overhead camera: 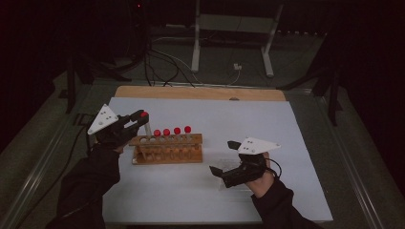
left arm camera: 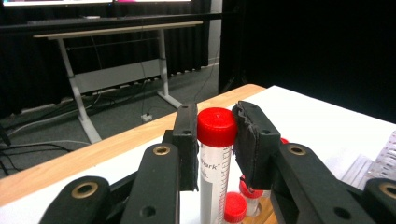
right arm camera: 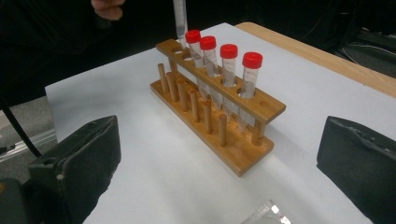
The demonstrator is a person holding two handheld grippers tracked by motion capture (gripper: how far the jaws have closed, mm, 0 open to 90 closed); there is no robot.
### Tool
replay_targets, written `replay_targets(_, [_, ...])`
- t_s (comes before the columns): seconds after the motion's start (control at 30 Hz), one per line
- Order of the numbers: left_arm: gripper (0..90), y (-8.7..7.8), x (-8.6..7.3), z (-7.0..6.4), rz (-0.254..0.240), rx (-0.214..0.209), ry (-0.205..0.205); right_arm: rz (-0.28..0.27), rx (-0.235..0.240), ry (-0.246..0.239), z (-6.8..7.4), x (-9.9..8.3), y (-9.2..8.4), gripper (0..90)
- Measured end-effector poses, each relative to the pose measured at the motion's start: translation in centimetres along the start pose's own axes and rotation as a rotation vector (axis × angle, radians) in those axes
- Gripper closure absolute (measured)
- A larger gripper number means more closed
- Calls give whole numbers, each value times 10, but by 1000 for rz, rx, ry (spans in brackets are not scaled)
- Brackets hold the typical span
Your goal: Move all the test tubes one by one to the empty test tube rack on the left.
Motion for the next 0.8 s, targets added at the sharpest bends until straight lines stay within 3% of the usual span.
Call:
replay_targets(0.13, [720, 5, -11, 0, 12, -2, -16, -4, -6, 6, -2, -1, -2, 0])
replay_targets(0.53, [719, 19, -44, -3, 115, -2, -24, -4, 2, 11, -4, -7, -2, 0])
replay_targets(0.8, [718, 25, -55, -3, 160, -4, -23, 0, 5, 12, -3, -8, -3, 0])
Point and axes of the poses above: each handheld gripper's, and its own axes: y roughly forward along the jaws, x roughly out of its top, z roughly to its left, the point moved 6 cm from there along y, roughly forward along the jaws, and after that the axes turned 8 degrees about z, right-handed, at the moved point
